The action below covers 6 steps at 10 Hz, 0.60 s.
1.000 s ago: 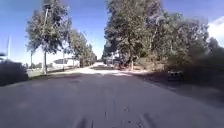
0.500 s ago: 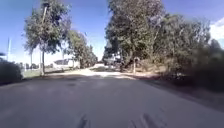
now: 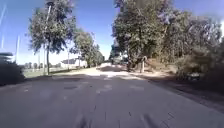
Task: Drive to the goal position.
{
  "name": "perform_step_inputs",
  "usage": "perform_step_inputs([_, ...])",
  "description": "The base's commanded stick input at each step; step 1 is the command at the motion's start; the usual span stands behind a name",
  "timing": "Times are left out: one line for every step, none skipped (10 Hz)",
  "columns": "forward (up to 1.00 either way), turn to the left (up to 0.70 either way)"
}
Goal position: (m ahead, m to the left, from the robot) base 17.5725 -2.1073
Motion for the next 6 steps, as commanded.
perform_step_inputs([1.0,0.13])
perform_step_inputs([1.0,0.0])
perform_step_inputs([1.0,0.0])
perform_step_inputs([1.0,0.0])
perform_step_inputs([1.0,0.0])
perform_step_inputs([1.0,0.0])
